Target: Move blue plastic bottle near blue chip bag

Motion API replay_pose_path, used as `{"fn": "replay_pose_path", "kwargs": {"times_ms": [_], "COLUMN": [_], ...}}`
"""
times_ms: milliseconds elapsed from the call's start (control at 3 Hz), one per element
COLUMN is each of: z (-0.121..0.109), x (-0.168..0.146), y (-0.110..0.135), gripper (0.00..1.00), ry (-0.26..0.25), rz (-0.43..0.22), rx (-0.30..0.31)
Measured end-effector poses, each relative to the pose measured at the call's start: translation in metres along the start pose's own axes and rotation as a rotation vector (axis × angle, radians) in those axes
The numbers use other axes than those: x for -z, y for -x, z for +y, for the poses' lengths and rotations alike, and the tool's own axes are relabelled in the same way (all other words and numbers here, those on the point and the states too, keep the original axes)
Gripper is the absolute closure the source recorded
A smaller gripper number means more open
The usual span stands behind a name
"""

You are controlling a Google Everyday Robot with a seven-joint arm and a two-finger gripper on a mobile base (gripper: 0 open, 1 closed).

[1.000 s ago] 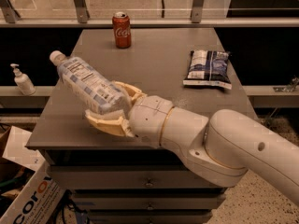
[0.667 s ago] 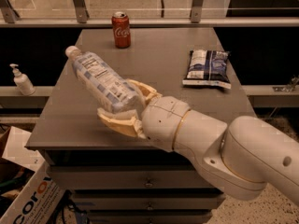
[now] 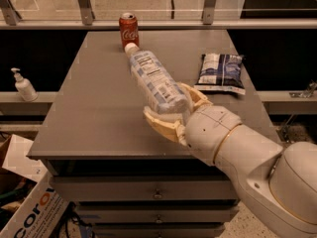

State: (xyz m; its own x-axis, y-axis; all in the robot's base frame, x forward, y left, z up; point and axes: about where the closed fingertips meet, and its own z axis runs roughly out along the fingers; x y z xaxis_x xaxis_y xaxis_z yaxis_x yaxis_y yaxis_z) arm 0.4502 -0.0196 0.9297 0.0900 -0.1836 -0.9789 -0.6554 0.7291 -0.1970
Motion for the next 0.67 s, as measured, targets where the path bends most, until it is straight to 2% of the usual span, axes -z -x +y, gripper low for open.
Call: {"fn": "replay_pose_path", "kwargs": {"times_ms": [333,667], "z": [-0.0334,-0.0327], "x": [0.0212,0.0207], "y": [-0.0098,-0.0098], "gripper": [1.0,1.0], "ry": [-0.113,-0.111], "rz": [0.008,0.01], "rx": [-0.031,-0.03]}}
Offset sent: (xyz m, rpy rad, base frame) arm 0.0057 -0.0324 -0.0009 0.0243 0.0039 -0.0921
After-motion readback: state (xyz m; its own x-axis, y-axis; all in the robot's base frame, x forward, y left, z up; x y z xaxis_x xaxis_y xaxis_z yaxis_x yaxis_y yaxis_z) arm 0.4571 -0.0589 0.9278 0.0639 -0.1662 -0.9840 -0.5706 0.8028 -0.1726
